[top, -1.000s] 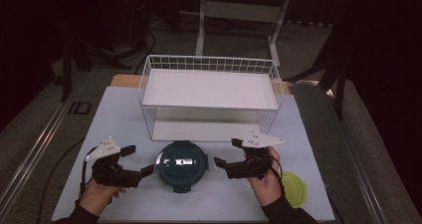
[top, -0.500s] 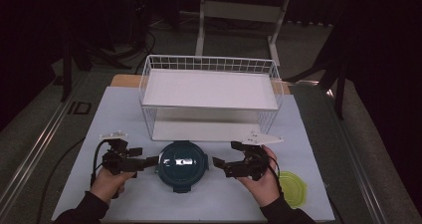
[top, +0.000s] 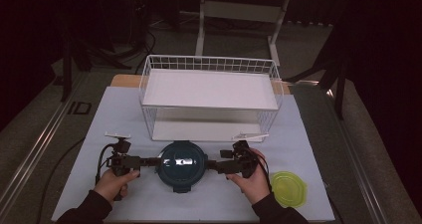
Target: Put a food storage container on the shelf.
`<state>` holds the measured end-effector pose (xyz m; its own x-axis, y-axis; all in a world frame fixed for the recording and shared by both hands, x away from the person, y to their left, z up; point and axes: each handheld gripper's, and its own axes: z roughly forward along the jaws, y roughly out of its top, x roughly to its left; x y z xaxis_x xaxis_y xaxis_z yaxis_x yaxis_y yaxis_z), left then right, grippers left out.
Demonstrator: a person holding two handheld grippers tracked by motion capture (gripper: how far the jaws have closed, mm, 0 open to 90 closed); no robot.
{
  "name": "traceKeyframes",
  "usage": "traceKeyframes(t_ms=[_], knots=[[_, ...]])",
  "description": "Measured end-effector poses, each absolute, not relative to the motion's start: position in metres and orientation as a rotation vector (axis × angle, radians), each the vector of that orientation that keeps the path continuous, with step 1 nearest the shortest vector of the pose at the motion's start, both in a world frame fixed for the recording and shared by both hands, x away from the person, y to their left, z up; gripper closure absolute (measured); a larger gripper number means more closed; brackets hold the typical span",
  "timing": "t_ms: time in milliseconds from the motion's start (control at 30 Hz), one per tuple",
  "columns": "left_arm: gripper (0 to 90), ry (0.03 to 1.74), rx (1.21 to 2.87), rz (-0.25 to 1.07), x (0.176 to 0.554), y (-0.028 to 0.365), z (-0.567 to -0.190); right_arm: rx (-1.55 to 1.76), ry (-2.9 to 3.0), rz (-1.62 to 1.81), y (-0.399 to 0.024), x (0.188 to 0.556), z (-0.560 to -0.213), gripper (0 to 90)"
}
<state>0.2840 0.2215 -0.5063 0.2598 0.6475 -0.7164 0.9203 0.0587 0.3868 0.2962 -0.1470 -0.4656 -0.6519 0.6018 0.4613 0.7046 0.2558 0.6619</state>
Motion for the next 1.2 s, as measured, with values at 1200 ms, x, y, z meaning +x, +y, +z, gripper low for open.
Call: traceKeyframes(t_ms=[1200], knots=[[52.5,1.483,1.568,-0.655,0.292,0.223,-0.522,-1.488,-1.870,-0.999,-0.137,0.328,-0.509,51.5]])
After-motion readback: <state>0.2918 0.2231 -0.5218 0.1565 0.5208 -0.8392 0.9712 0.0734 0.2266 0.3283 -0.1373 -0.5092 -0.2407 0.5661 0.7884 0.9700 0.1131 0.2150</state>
